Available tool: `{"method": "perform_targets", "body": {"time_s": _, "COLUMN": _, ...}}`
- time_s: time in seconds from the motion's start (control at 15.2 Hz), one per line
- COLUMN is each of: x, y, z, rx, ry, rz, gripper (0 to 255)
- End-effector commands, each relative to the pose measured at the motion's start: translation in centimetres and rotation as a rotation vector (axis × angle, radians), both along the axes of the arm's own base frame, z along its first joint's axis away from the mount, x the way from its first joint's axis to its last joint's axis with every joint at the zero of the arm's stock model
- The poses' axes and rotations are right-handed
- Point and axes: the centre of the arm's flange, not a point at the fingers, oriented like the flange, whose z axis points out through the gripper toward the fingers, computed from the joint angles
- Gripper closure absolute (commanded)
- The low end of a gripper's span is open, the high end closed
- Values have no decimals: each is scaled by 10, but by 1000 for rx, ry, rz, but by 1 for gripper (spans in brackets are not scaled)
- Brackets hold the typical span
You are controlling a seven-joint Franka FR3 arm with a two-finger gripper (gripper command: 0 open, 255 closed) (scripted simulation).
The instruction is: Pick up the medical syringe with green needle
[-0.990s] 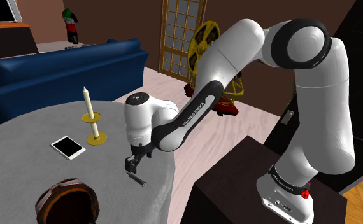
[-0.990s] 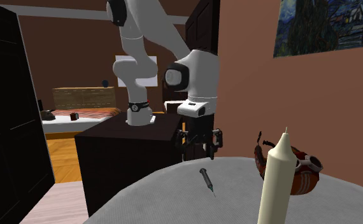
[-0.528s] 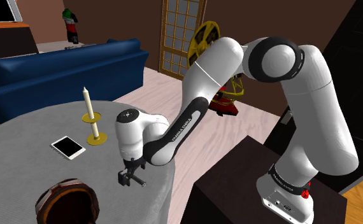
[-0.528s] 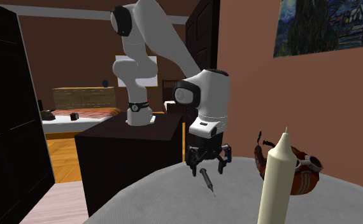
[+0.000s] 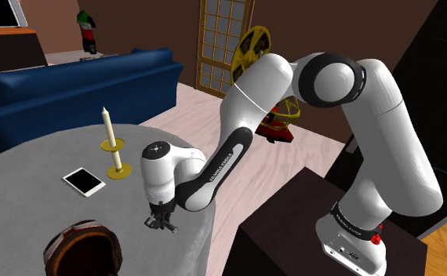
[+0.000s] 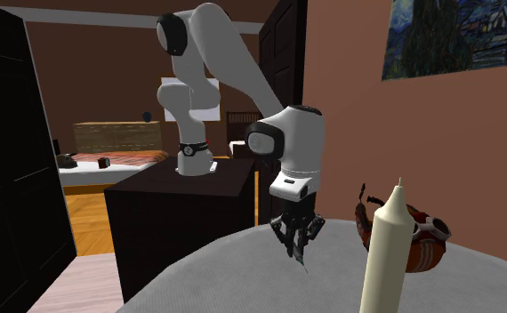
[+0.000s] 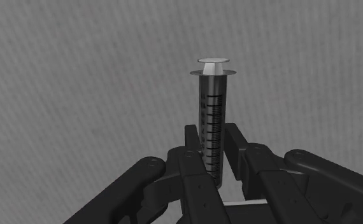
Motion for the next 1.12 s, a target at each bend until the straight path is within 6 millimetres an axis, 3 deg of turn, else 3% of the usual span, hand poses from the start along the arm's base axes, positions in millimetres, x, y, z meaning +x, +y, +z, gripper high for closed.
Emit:
{"method": "perform_targets", "body": {"time_s": 0.0, "x": 4, "y": -11, "z": -8, "rx": -23, "ry": 9, "rz": -13, "gripper": 255}}
{"method": "perform_targets", "body": {"time_s": 0.4, "x": 4, "y": -11, "z": -7, "rx": -23, "ry": 9, "rz": -13, "gripper": 255}}
{"method": "perform_targets", "body": {"time_s": 1.06, "x": 4, "y": -11, "z": 46, "rx": -23, "ry": 9, "rz": -13, "gripper": 255}}
